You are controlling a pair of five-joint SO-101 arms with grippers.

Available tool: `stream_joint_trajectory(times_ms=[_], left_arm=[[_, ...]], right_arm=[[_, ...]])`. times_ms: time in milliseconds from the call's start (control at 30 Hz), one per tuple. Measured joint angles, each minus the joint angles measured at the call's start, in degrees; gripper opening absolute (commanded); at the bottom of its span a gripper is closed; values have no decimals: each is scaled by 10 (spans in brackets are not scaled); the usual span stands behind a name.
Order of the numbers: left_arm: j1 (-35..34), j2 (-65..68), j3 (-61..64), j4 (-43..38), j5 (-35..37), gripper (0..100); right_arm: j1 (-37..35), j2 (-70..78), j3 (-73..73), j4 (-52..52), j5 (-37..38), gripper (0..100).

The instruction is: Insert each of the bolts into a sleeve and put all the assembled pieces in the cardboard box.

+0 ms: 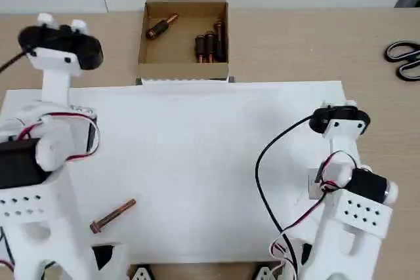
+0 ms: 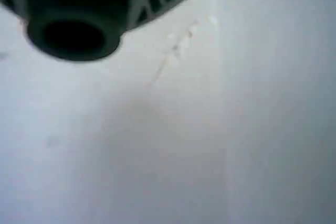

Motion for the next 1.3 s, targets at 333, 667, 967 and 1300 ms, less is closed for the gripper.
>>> stream_joint_trajectory(times_ms=[333, 667, 967, 1300], left_arm=[[0, 22, -134, 1, -4, 58], [-11, 207, -137, 1, -53, 58], [-11, 333, -76, -2, -134, 58], [-11, 343, 173, -4, -199, 55]], right_arm=[[0, 0, 0, -18, 0, 7], [0, 0, 15, -48, 0, 8], [1, 0, 47, -48, 0, 8], [1, 0, 47, -48, 0, 8]])
